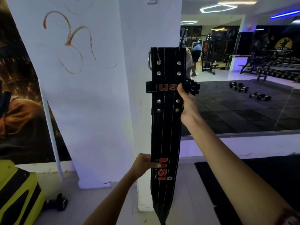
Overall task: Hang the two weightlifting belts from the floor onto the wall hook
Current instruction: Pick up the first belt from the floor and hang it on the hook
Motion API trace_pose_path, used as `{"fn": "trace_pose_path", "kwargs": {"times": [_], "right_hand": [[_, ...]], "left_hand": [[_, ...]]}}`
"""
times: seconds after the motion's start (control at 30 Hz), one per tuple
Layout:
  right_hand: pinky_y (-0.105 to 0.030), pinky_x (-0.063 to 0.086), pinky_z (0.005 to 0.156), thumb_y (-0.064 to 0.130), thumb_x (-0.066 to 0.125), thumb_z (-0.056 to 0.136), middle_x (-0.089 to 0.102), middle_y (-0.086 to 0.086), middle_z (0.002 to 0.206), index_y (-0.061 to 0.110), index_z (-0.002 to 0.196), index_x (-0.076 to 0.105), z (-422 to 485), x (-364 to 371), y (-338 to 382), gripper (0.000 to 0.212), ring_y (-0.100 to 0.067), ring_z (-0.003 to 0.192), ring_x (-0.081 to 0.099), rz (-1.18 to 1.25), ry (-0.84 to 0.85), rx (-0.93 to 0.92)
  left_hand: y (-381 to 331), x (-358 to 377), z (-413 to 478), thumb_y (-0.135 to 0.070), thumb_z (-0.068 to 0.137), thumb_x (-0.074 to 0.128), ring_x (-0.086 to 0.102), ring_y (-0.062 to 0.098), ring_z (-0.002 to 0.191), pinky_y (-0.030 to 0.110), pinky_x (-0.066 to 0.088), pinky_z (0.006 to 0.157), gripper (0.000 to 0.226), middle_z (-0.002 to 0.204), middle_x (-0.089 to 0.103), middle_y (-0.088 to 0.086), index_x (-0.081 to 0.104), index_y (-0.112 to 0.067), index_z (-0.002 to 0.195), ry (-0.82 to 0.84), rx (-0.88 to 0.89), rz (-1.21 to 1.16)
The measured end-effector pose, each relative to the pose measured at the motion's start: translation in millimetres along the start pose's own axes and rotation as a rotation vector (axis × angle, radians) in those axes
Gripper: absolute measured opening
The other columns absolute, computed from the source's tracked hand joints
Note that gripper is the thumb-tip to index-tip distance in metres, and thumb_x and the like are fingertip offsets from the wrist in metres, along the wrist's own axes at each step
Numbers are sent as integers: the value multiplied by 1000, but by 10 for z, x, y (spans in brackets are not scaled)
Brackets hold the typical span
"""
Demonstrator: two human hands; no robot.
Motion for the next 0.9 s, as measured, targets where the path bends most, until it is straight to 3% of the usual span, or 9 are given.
{"fn": "trace_pose_path", "kwargs": {"times": [0.07, 0.17, 0.23, 0.33, 0.47, 0.57, 0.67, 0.77, 0.9], "right_hand": [[-19, 41, 41, 36, 69, 76, 57, 7, 68, 23, 70, 62, 3, -26, -87, 16, -7, 56, 51, -1, 7, 17], [-27, 45, 59, 42, 76, 63, 60, -1, 77, 19, 75, 65, -15, 20, -154, 28, -17, 69, 56, 8, 54, 7], [-33, 48, 69, 46, 77, 53, 62, -9, 88, 15, 81, 67, -55, 89, -139, 42, -24, 79, 58, -16, 107, -32], [-41, 51, 85, 35, 70, 73, 66, -15, 102, 11, 94, 67, -94, 108, -44, 33, -29, 91, 64, -114, 192, -124], [-29, 51, 78, 22, 67, 79, 72, -6, 88, 10, 93, 67, -240, -146, -405, 18, -15, 82, 69, -404, 280, -185], [-37, 48, 71, 50, 75, 64, 63, -23, 78, -12, 88, 60, -356, -655, -1130, 69, -34, 72, 61, -643, 300, 49], [-24, 56, 71, 36, 66, 77, 73, -5, 82, 0, 97, 67, -339, -683, -1130, 41, -21, 81, 67, -627, 361, 138], [-30, 52, 85, 56, 40, 84, 70, -1, 103, 17, 101, 65, -100, -260, -409, 49, -12, 92, 66, -353, 243, 56], [-43, 23, 111, 55, 43, 86, 50, 3, 121, 13, 128, 52, -88, 210, 225, 61, -15, 127, 37, -422, 183, -14]], "left_hand": [[-251, -108, 34, -4, 80, 68, 70, -2, 76, 28, 57, 84, 18, 91, 76, 3, 71, -3, 98, -8, 33, 23], [-1156, -460, 115, -11, 85, 62, 69, -1, 83, 17, 55, 74, 20, 87, 75, -12, 67, -22, 101, -178, 258, -302], [-1607, -584, 191, -17, 86, 63, 70, 4, 81, 20, 55, 68, 16, 86, 74, -8, 67, -16, 101, -238, 329, -355], [-1718, -597, 239, -13, 82, 69, 69, 15, 73, 27, 54, 63, 19, 82, 71, 3, 70, -3, 98, -388, 291, -446], [-1721, -598, 247, -6, 78, 71, 63, 20, 62, 28, 53, 58, 2, 71, 66, 9, 70, -6, 78, -513, 290, -614], [-1748, -690, 285, -6, 78, 72, 63, 21, 62, 29, 55, 60, 3, 67, 67, 6, 71, -9, 75, -515, 316, -669], [-1697, -734, 241, -7, 80, 70, 62, 18, 58, 22, 50, 47, 1, 70, 65, 8, 70, -7, 79, -494, 309, -620], [-1604, -724, 201, -4, 78, 70, 62, 16, 56, 20, 46, 43, 4, 64, 65, 3, 67, -6, 77, -454, 300, -574], [-1587, -617, 182, 7, 73, 69, 67, 14, 67, 24, 53, 56, 25, 72, 70, -3, 67, -9, 92, -275, 280, -414]]}}
Point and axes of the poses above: each hand's wrist, its own z-axis towards the middle knuckle, its own x-axis out of the palm, y = z × x, the point moved 6 cm from there along z, towards the middle knuckle
